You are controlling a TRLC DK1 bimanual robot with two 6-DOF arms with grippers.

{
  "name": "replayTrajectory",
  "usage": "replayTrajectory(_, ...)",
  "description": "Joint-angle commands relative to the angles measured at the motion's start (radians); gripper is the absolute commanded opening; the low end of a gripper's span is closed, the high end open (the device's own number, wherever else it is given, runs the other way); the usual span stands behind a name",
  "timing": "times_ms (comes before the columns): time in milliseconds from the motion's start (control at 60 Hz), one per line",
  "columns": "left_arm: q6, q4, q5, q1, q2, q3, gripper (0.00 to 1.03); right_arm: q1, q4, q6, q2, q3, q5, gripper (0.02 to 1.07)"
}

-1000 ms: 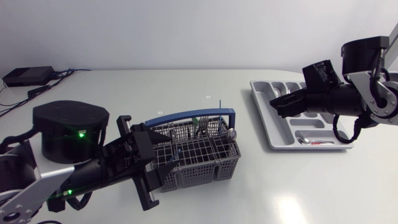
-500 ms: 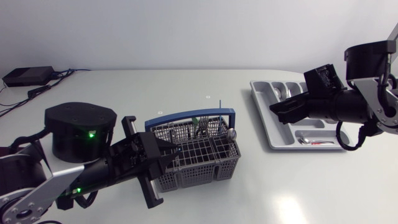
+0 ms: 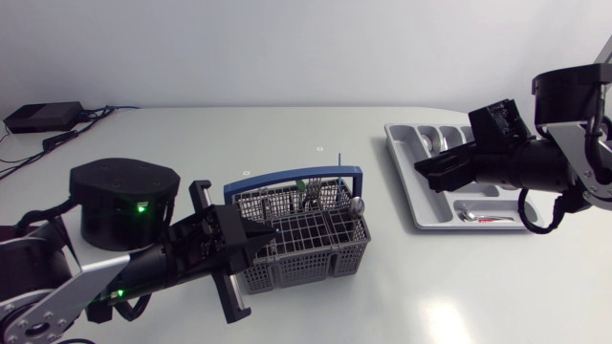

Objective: Unload the cutlery basket into the drawer organizer.

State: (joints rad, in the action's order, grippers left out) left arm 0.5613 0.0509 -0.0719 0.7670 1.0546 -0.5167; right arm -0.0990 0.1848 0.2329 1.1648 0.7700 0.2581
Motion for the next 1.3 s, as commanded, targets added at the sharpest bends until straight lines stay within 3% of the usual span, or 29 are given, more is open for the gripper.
replayTrajectory(0,0.015,-0.005,-0.014,0.006,-0.01,-0.006,0.03,-0.013,0.019,0.014,-0.02,-0.026,-0.003,0.77)
replayTrajectory(400,-0.054,-0.098,-0.031,0.002,-0.119,-0.092,0.03,-0.033,0.05,0.014,-0.071,-0.034,-0.005,0.77)
replayTrajectory(800,-0.308,-0.175,-0.144,-0.051,-0.183,-0.255,0.03,-0.087,0.143,0.013,-0.241,-0.043,-0.002,0.77)
replayTrajectory(1067,-0.459,-0.191,-0.172,-0.072,-0.156,-0.375,0.04,-0.202,0.203,-0.004,-0.399,-0.066,0.007,0.77)
replayTrajectory(1283,-0.534,-0.191,-0.25,-0.09,-0.033,-0.47,0.04,-0.331,0.199,-0.043,-0.441,-0.081,0.038,0.76)
